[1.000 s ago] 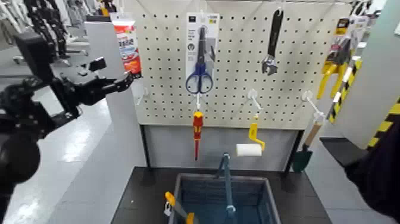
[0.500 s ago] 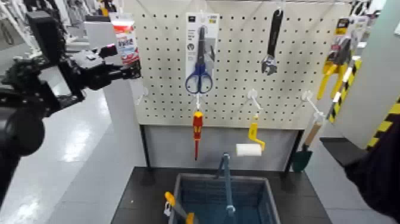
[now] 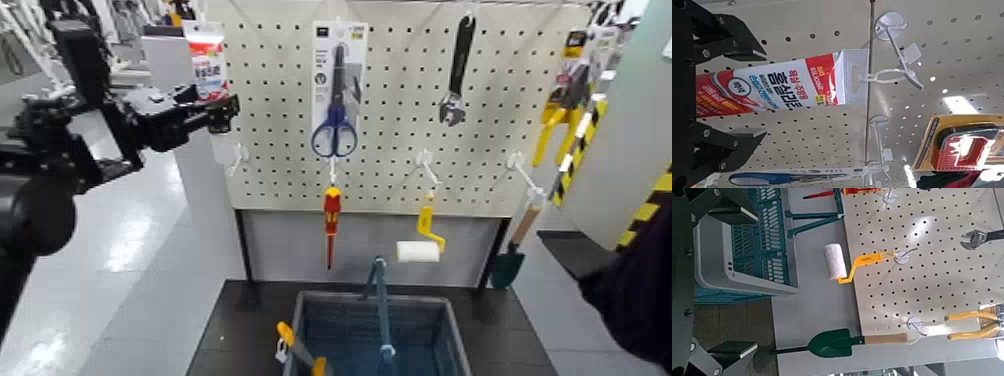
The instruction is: Put the red glue tube into the crate.
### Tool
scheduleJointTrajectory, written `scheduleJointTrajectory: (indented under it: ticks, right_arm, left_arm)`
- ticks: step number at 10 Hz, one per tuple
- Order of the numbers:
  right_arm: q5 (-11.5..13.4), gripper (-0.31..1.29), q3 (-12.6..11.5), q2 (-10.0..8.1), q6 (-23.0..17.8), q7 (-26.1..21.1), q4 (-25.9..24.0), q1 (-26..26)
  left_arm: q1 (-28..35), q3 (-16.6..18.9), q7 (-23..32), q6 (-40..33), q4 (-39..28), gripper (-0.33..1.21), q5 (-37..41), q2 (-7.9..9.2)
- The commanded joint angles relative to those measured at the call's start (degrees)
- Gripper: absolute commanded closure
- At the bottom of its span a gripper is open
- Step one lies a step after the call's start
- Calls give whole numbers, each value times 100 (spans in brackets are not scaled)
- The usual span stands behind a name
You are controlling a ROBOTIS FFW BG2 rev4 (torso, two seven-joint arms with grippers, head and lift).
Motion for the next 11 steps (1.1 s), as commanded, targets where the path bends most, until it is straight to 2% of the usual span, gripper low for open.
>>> scheduleJointTrajectory:
  ticks: [1,9,11]
  right_arm:
    - [-2,17,0,650,8,9,-2,0]
    - [-46,17,-9,642,0,44,24,-17]
    - [-46,17,-9,642,8,44,24,-9]
  left_arm:
    - [-65,-70,-70,1,-6,120,-112,57]
    - [-126,-88,-53,-69,-67,120,-103,48]
    - [-82,-88,44,168,-665,120,11,13]
